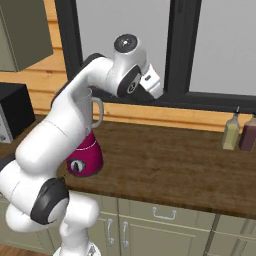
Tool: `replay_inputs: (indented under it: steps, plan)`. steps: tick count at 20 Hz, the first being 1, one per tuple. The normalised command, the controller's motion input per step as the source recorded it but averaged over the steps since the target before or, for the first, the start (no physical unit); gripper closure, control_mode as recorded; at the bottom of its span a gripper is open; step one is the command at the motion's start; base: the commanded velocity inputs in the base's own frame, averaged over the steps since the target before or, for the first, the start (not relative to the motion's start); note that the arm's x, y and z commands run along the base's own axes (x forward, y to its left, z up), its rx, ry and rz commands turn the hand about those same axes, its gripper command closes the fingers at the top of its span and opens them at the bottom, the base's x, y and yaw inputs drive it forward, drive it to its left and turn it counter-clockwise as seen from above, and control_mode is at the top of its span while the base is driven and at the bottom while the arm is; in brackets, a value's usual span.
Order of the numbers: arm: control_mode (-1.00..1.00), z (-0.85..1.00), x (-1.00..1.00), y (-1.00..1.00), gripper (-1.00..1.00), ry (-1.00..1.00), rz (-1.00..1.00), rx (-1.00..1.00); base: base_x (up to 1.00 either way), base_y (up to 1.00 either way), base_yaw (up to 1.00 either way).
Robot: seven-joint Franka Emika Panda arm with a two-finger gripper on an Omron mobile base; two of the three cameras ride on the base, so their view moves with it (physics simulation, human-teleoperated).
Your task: Close the lid blender by securely placing the lid on top.
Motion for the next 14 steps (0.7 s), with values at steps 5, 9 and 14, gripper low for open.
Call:
replay_inputs:
  steps: [5, 9, 14]
  plan:
    - [-1.00, 0.84, 0.03, 0.53, 1.00, 0.32, 0.00, 0.13, 0.00, 0.00, 0.00]
    - [-1.00, 0.01, 0.00, 0.57, 1.00, 0.00, 0.09, 0.14, 0.00, 0.00, 0.00]
    - [-1.00, -0.13, 0.01, 0.81, 1.00, -0.01, 0.22, 0.05, 0.00, 0.00, 0.00]
